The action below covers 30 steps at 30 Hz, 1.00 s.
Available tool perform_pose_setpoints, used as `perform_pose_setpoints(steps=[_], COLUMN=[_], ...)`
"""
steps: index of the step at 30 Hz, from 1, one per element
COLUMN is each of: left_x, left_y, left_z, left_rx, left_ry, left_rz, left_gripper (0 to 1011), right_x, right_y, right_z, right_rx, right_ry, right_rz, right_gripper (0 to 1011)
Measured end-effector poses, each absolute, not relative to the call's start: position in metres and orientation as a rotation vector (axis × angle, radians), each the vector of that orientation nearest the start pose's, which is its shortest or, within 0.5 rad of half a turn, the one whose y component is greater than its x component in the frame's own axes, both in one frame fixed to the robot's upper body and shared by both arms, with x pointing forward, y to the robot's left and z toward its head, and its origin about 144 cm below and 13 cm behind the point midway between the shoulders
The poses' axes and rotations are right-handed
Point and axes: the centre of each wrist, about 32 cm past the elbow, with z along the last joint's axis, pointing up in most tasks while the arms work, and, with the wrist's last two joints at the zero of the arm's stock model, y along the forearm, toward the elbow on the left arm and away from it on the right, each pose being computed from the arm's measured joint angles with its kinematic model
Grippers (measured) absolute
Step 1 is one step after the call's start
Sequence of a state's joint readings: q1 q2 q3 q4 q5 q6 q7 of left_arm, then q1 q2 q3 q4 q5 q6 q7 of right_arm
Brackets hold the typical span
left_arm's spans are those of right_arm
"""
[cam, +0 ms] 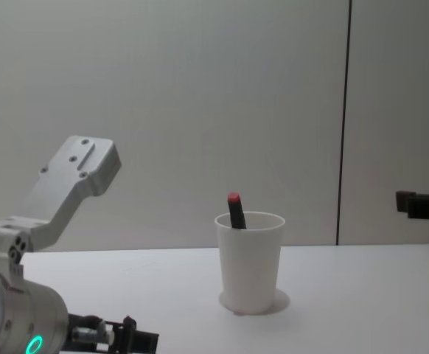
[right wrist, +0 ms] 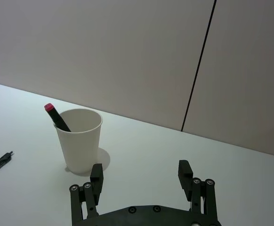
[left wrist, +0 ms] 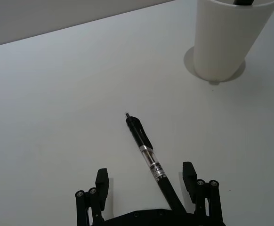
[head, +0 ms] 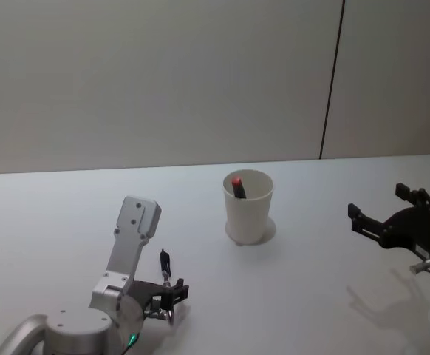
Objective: Place the pen into the pen holder.
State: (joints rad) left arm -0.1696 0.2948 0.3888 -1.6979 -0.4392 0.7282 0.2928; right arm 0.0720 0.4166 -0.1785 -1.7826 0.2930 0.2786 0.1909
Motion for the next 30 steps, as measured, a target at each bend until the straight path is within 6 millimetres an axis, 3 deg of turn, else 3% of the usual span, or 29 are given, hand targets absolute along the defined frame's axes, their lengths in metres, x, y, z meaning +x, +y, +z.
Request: perform_pose_setpoints(steps=[16, 25, 28, 30], left_x=[0.482, 0.4842, 0.4847, 0.4848], left_y=[0.1789, 0.1778, 0.1773, 0.1772], left_z=[1.1994, 1.1976, 1.1969, 1.1968], left_rx=[0.534, 0.542, 0.549, 0.55], left_ry=[0.351, 0.356, 0.357, 0.357], left_rz=[1.357, 1.352, 1.352, 1.351], left_gripper=[992, 783, 645, 604], right_x=[0.4656, 0.4656, 0.4656, 0.4656], right_y=[-0.2689, -0.2689, -0.2689, -0.2689], right_z=[1.2268, 1.2268, 1.2268, 1.2268], right_rx=[-0.164, -0.164, -0.164, -0.164], right_ry=[-0.041, -0.041, -0.041, -0.041], right_rz=[-1.159, -1.159, -1.159, -1.159], right_gripper=[1001, 1001, 1001, 1001])
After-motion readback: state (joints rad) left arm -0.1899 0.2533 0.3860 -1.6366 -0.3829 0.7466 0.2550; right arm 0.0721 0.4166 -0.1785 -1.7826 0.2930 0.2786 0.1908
